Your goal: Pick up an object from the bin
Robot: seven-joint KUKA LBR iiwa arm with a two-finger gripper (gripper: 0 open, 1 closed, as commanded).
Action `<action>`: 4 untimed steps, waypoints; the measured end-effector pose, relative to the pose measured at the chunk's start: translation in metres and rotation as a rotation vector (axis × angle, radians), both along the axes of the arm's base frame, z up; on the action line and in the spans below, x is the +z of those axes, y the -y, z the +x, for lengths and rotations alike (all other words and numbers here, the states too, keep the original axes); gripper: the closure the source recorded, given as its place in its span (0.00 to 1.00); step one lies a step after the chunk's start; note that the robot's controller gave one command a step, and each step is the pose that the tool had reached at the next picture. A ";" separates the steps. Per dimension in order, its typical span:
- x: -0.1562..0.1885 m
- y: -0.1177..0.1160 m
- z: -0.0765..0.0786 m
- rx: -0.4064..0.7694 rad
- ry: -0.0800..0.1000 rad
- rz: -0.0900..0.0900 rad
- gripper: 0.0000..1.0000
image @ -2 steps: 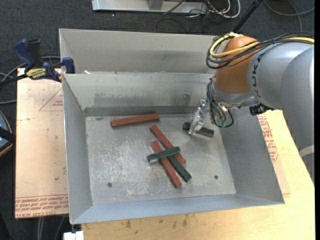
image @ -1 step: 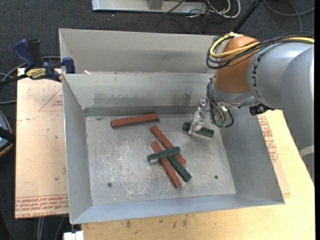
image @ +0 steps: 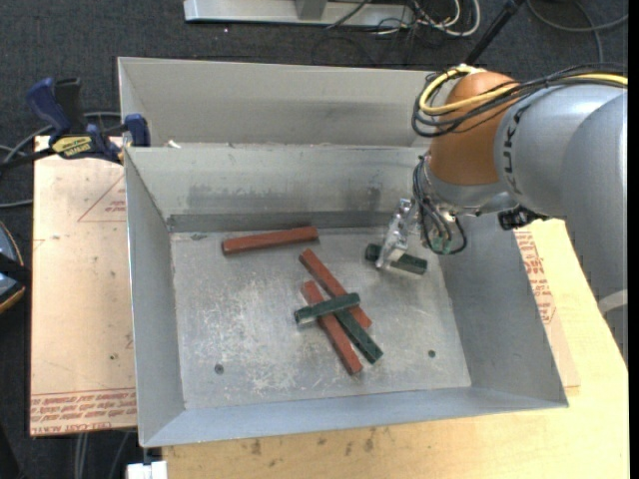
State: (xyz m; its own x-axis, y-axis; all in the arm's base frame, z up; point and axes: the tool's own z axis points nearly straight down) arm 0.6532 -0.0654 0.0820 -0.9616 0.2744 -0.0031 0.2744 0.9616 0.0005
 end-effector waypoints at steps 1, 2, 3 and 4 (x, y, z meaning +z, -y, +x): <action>0.005 0.000 -0.001 0.000 -0.004 0.001 1.00; 0.016 0.000 -0.001 0.000 -0.005 0.001 1.00; 0.027 0.000 0.000 0.000 -0.001 0.001 1.00; 0.036 0.000 0.000 0.001 0.000 0.000 1.00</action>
Offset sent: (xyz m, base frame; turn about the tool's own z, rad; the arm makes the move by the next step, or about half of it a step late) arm 0.0000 0.0001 0.0450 0.0000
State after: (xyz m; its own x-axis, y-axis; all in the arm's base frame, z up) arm 0.6532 -0.0654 0.1185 -0.9618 0.2737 -0.0030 0.2737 0.9618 0.0009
